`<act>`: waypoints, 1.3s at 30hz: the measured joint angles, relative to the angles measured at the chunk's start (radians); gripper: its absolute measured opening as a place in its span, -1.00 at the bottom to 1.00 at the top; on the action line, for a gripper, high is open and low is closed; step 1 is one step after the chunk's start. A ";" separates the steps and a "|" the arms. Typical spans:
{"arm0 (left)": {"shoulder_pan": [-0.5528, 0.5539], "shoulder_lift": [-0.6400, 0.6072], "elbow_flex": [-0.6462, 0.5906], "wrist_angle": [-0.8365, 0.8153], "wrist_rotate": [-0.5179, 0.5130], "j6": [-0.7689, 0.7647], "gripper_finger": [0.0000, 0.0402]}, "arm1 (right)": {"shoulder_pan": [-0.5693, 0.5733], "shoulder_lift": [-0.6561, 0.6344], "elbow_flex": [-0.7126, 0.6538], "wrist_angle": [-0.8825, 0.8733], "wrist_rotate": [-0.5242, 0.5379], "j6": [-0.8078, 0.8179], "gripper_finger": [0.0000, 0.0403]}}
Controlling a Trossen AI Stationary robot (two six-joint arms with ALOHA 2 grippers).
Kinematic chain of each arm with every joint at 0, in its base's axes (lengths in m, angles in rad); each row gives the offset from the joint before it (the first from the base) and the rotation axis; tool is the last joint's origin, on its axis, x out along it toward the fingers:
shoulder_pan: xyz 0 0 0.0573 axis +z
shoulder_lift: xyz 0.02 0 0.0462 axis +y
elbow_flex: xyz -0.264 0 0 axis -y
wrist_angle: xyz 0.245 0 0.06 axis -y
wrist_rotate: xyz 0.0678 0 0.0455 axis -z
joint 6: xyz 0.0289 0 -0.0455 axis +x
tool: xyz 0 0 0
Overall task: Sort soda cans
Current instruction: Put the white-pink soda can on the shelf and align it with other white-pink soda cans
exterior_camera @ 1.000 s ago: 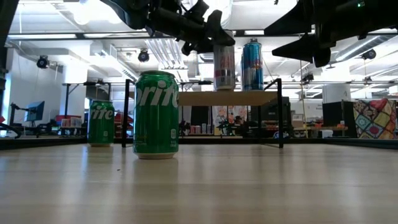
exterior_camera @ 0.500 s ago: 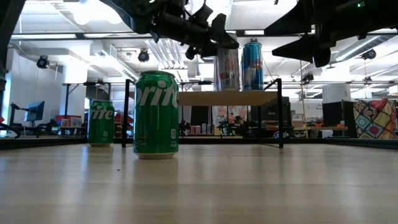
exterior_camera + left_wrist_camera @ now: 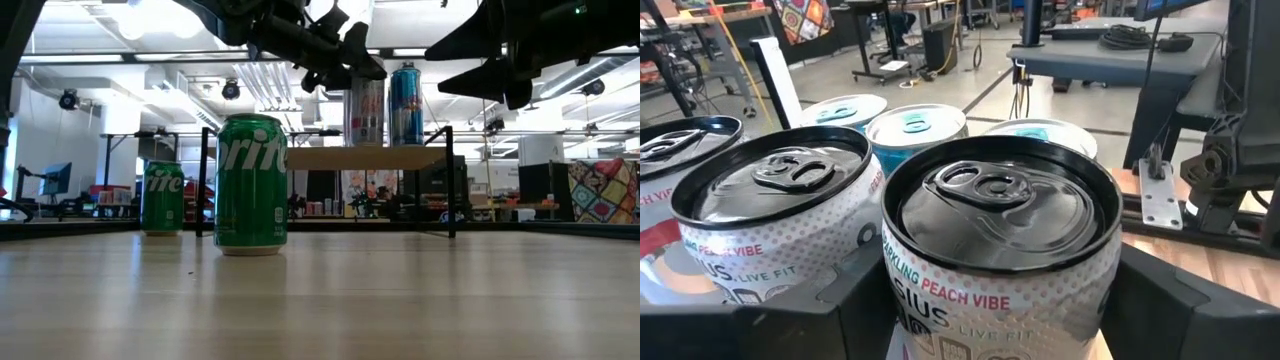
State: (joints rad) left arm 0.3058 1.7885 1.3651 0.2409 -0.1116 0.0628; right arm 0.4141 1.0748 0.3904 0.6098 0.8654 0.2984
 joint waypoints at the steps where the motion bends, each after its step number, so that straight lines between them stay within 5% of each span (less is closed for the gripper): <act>1: 0.000 0.000 0.000 0.000 0.000 0.000 0.30 | 0.000 0.000 0.000 0.000 0.000 0.002 0.67; 26: 0.004 -0.053 -0.001 -0.059 -0.012 0.080 0.72 | 0.000 0.000 0.000 -0.004 0.000 0.009 0.67; 39: 0.003 -0.168 -0.001 -0.152 -0.084 0.128 0.74 | 0.000 0.000 0.000 -0.007 0.000 0.016 0.67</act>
State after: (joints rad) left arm 0.3086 1.6203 1.3640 0.0884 -0.1959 0.1909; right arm 0.4145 1.0748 0.3904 0.6025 0.8654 0.3141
